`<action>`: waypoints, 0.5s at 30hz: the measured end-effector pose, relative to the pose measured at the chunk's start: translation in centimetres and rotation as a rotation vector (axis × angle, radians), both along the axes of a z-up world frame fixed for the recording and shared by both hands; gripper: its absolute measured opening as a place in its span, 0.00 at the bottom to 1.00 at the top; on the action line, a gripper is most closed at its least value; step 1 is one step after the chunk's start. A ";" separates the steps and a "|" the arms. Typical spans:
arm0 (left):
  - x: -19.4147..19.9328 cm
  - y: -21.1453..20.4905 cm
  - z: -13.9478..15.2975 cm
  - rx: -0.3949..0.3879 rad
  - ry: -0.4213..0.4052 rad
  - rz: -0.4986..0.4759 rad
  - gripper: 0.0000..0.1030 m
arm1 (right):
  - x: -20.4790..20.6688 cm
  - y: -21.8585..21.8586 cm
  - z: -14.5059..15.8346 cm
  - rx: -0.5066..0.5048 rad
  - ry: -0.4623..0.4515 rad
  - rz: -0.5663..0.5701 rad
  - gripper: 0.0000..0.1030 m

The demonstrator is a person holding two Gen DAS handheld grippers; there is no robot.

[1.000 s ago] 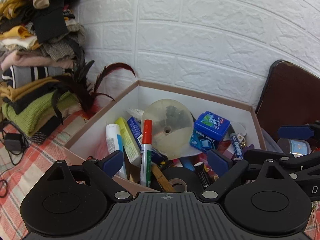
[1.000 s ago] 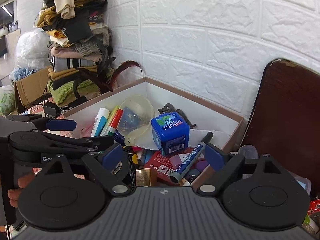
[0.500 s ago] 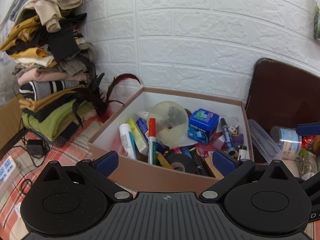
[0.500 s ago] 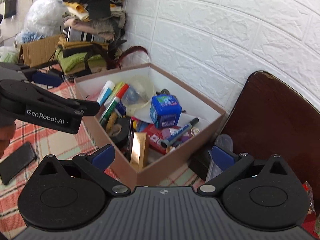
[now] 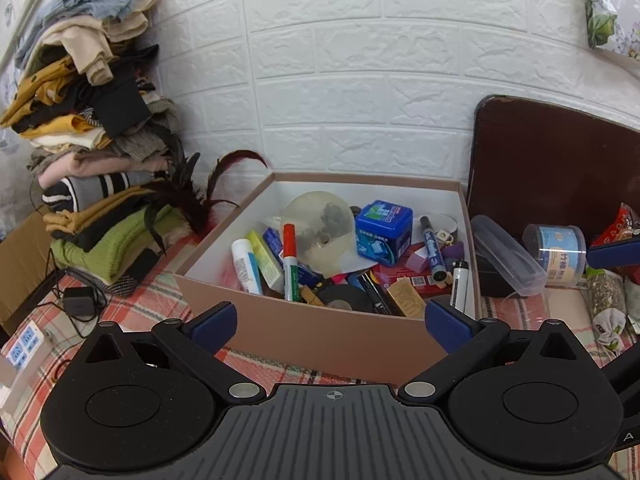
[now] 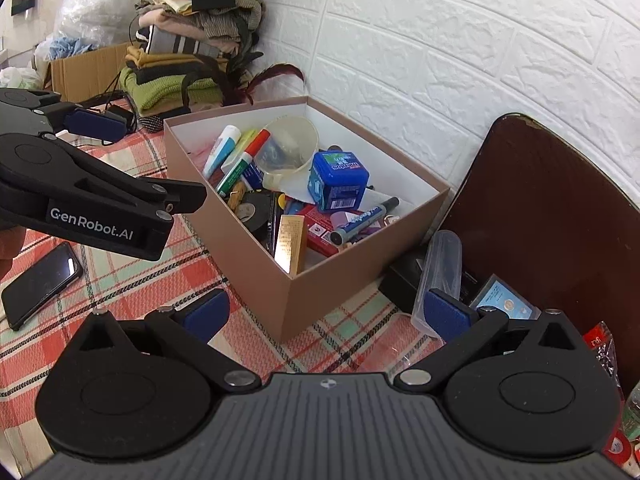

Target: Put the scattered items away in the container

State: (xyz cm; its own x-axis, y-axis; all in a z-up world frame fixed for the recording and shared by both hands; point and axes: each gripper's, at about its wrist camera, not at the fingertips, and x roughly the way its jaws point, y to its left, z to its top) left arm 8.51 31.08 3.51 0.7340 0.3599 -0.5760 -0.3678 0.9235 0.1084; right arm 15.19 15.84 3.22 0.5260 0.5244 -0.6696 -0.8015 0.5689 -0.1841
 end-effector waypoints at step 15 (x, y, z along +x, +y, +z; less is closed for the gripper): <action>0.1 -0.2 -0.8 -0.009 0.024 -0.005 1.00 | 0.0 -0.3 -0.4 -0.002 0.004 -0.009 1.00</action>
State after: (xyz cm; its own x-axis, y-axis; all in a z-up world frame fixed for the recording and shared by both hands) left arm 8.65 30.92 2.74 0.7216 0.3508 -0.5969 -0.3603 0.9265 0.1088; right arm 15.20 15.55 2.84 0.5277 0.5187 -0.6727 -0.7974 0.5755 -0.1817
